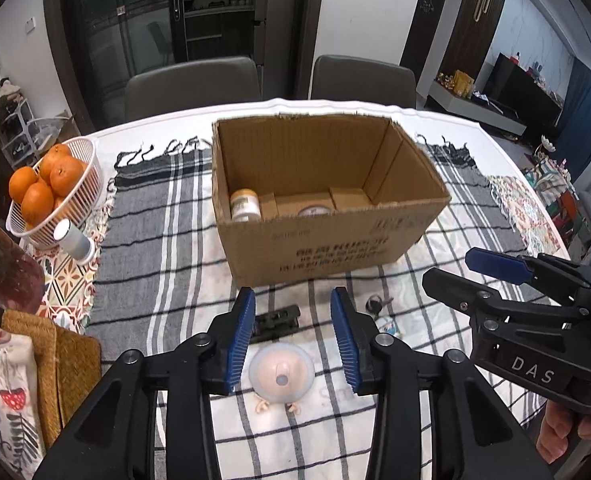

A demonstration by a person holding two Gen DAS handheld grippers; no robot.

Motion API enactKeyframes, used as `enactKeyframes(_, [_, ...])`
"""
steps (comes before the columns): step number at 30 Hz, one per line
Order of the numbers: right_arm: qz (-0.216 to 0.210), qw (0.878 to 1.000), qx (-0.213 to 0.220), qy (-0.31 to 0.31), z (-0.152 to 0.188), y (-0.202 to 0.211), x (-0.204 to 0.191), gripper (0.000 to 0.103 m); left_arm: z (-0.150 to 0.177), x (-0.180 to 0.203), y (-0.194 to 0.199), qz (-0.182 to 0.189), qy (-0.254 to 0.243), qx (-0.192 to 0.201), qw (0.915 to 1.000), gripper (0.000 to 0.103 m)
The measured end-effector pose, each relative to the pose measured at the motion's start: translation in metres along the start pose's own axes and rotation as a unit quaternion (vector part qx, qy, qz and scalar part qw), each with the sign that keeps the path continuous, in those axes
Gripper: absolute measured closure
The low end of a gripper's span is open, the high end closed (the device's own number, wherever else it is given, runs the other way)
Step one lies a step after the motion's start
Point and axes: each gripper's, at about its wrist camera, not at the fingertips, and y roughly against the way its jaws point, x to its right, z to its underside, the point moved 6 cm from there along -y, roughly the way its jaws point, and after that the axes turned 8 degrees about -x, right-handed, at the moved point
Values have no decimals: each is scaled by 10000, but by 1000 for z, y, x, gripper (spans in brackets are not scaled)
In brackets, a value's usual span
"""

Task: Organize rigid objects
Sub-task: 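Withdraw both open tools from the box back toward the table, then reach left tool to round white lamp while right tool approaches white doll keychain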

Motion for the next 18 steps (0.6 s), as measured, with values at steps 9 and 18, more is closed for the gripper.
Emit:
enactKeyframes(9, [-78, 9994, -326, -74, 21, -27, 7, 49, 22, 2, -24, 47, 104, -316, 9994, 55])
enactKeyframes(18, [-72, 9977, -654, -184, 32, -53, 15, 49, 35, -1, -51, 90, 229, -709, 9972, 51])
